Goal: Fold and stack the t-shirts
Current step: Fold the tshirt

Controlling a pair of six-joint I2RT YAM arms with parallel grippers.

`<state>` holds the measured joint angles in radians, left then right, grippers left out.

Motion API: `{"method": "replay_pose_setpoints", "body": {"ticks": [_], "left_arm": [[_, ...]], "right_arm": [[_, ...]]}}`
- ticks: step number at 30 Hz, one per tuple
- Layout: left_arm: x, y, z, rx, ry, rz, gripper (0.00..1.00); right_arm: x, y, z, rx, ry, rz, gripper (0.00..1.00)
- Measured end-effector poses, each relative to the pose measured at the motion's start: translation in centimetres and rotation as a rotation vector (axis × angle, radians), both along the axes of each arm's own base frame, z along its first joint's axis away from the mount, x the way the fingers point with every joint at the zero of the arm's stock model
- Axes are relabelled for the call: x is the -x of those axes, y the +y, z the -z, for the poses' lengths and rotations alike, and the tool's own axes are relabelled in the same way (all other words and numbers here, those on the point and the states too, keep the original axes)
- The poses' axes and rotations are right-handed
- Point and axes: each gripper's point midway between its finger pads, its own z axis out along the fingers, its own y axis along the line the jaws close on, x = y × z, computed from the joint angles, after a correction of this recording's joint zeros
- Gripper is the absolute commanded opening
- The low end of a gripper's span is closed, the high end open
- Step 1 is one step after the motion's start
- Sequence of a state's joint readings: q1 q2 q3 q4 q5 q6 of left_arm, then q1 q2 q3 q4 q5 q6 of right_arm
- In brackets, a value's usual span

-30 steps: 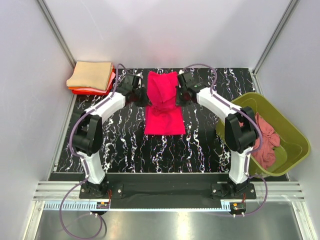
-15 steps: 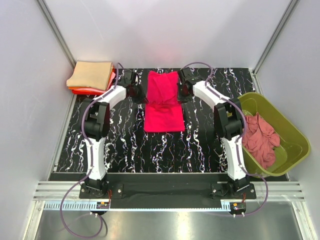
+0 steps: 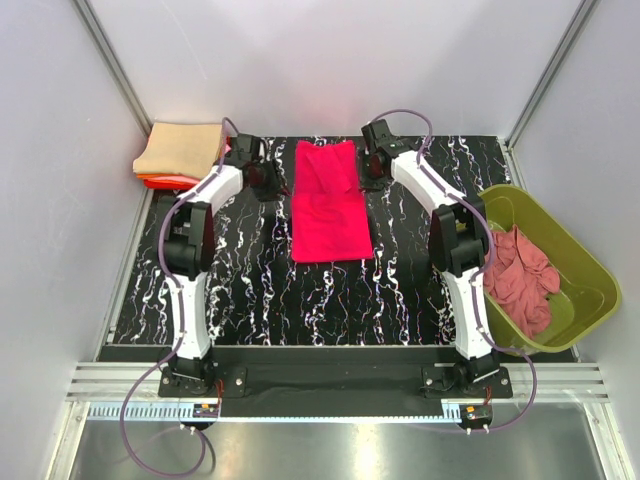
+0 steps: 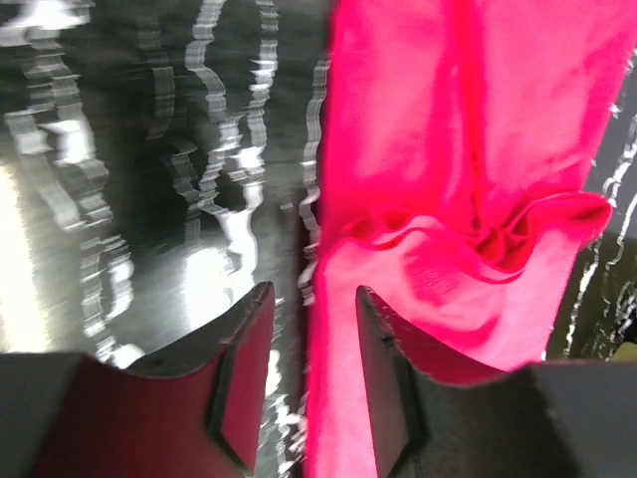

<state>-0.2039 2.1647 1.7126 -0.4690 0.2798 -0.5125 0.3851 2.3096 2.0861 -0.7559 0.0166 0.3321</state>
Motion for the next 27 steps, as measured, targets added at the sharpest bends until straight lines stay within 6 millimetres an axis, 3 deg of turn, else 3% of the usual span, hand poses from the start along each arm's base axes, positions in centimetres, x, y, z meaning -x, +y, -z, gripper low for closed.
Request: {"method": "replay_pose_setpoints", "body": {"ticks": [5, 12, 18, 23, 27], "left_arm": [[1.2, 1.5, -1.6, -0.014, -0.010, -0.009, 0.42], [2.7, -2.1, -2.8, 0.086, -0.032, 0.130, 0.36], [2.1, -3.9, -0.7, 0.127, -0.005, 0.191, 0.36], [0.6, -3.9, 2.1, 0.115, 0.014, 0.199, 0.36], [-0.7, -3.3, 3.3, 0.118, 0.019, 0.190, 0.36]], "right_arm": [[1.3, 0.0, 0.3, -0.017, 0.037, -0.011, 0.29], [4.9, -0.2, 2.9, -0.039, 0.154, -0.044, 0.25], [5.3, 0.4, 3.2, -0.067, 0.166, -0.061, 0.23], [4.7, 0.1, 3.4, -0.052, 0.142, -0.048, 0.21], [5.3, -0.7, 4.7, -0.021, 0.162, -0.026, 0.21]]}}
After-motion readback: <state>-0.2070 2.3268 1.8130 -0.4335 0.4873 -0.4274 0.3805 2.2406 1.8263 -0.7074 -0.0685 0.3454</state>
